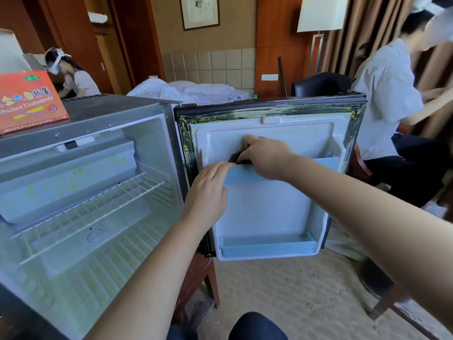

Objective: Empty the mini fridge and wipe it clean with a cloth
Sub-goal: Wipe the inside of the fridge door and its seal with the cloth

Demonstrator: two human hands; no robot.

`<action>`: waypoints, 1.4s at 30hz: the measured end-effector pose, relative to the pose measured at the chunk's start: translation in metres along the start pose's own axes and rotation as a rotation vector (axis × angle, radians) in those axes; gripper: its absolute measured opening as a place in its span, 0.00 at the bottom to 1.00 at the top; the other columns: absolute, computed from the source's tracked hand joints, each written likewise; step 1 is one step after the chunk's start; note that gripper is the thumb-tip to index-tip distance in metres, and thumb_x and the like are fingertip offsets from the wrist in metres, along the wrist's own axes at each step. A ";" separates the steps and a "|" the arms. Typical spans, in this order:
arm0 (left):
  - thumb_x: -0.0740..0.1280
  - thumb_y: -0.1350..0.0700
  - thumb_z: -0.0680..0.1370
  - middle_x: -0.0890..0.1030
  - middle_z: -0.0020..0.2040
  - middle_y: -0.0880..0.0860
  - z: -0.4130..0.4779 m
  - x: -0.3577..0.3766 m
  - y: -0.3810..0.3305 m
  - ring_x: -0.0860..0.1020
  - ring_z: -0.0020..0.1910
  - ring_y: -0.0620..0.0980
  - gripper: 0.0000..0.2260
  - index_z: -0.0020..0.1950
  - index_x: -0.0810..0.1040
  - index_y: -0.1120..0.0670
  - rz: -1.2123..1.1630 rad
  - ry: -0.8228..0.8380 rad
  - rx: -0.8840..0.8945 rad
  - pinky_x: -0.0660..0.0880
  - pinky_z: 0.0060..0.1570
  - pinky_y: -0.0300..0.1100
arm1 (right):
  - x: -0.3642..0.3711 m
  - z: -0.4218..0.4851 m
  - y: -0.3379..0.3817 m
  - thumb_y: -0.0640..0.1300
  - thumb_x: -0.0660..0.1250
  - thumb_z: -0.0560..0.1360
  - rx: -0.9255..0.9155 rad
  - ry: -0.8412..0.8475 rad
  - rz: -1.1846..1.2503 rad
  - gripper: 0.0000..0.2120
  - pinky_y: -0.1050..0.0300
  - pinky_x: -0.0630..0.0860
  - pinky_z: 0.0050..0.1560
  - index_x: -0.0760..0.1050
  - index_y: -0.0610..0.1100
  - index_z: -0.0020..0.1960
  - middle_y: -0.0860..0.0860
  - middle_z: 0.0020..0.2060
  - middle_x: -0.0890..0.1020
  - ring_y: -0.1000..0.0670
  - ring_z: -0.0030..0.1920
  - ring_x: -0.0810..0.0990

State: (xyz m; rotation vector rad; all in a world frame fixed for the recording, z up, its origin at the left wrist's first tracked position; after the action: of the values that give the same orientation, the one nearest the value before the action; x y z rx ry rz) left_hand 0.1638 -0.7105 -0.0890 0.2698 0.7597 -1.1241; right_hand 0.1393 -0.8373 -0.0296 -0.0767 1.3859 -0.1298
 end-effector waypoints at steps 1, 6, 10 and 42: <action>0.59 0.72 0.67 0.78 0.60 0.56 0.000 0.000 0.000 0.72 0.60 0.52 0.26 0.64 0.75 0.60 -0.008 -0.002 -0.003 0.64 0.65 0.41 | 0.001 -0.004 -0.009 0.38 0.54 0.79 0.031 0.002 0.004 0.23 0.54 0.66 0.45 0.73 0.60 0.65 0.50 0.59 0.68 0.46 0.61 0.70; 0.60 0.74 0.67 0.78 0.60 0.57 -0.001 0.001 0.000 0.70 0.60 0.50 0.25 0.63 0.76 0.60 -0.044 -0.046 -0.049 0.63 0.63 0.40 | 0.003 -0.040 -0.081 0.36 0.54 0.77 0.257 -0.003 0.003 0.24 0.50 0.70 0.54 0.77 0.57 0.62 0.50 0.59 0.69 0.43 0.61 0.70; 0.57 0.71 0.67 0.79 0.59 0.57 -0.001 0.004 0.000 0.72 0.60 0.52 0.25 0.62 0.76 0.60 -0.051 -0.087 -0.055 0.64 0.64 0.41 | 0.010 -0.058 -0.107 0.39 0.53 0.79 0.348 -0.013 0.008 0.20 0.50 0.70 0.57 0.77 0.53 0.62 0.48 0.52 0.68 0.42 0.58 0.71; 0.59 0.47 0.81 0.80 0.41 0.60 0.031 -0.019 0.045 0.78 0.43 0.63 0.16 0.39 0.69 0.56 0.233 0.014 -0.433 0.61 0.33 0.46 | 0.005 0.016 0.028 0.25 0.59 0.70 -0.028 -0.550 0.841 0.17 0.66 0.74 0.51 0.82 0.36 0.49 0.49 0.46 0.71 0.51 0.43 0.76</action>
State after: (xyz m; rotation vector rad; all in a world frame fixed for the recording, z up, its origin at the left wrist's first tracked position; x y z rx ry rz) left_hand 0.2122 -0.6955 -0.0614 -0.0008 0.9367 -0.7167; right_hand 0.1574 -0.8111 -0.0355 0.4198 0.7799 0.5759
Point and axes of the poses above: each hand's wrist, its own z-axis towards the middle knuckle, its own x-axis out of the palm, y = z × x, the point moved 6 cm from there along z, towards the middle knuckle
